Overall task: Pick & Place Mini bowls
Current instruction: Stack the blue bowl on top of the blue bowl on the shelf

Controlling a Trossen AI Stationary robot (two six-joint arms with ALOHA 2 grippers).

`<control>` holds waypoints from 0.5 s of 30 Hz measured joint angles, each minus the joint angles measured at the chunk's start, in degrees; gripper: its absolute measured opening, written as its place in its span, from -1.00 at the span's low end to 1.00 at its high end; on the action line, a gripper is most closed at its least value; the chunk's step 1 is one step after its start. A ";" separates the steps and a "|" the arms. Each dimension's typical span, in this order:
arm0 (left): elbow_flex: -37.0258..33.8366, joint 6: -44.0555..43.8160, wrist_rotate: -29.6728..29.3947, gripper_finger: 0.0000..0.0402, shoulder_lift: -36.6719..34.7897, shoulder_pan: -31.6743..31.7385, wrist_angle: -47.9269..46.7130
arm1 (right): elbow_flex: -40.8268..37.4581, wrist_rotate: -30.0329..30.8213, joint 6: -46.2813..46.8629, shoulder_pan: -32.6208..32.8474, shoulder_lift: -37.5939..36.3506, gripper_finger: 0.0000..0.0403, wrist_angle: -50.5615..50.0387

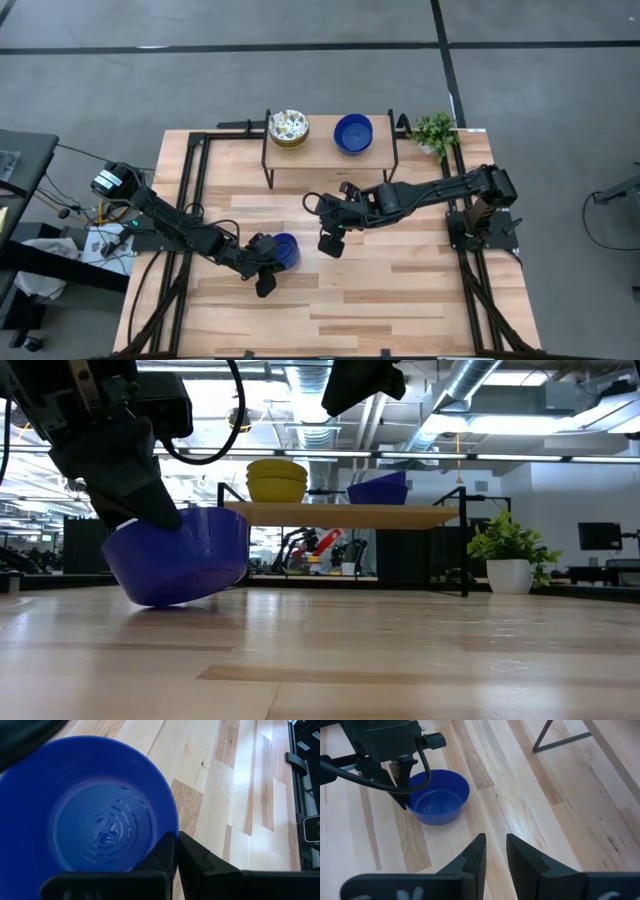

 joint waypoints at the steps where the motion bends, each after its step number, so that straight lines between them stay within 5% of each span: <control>1: 0.00 0.00 0.00 -0.95 0.00 0.00 0.00 | 0.00 0.00 0.00 0.00 0.00 -0.67 0.00; 15: 0.00 -0.09 0.00 -0.95 0.00 0.00 0.02 | 0.00 -2.13 0.01 0.00 0.00 -0.67 -0.02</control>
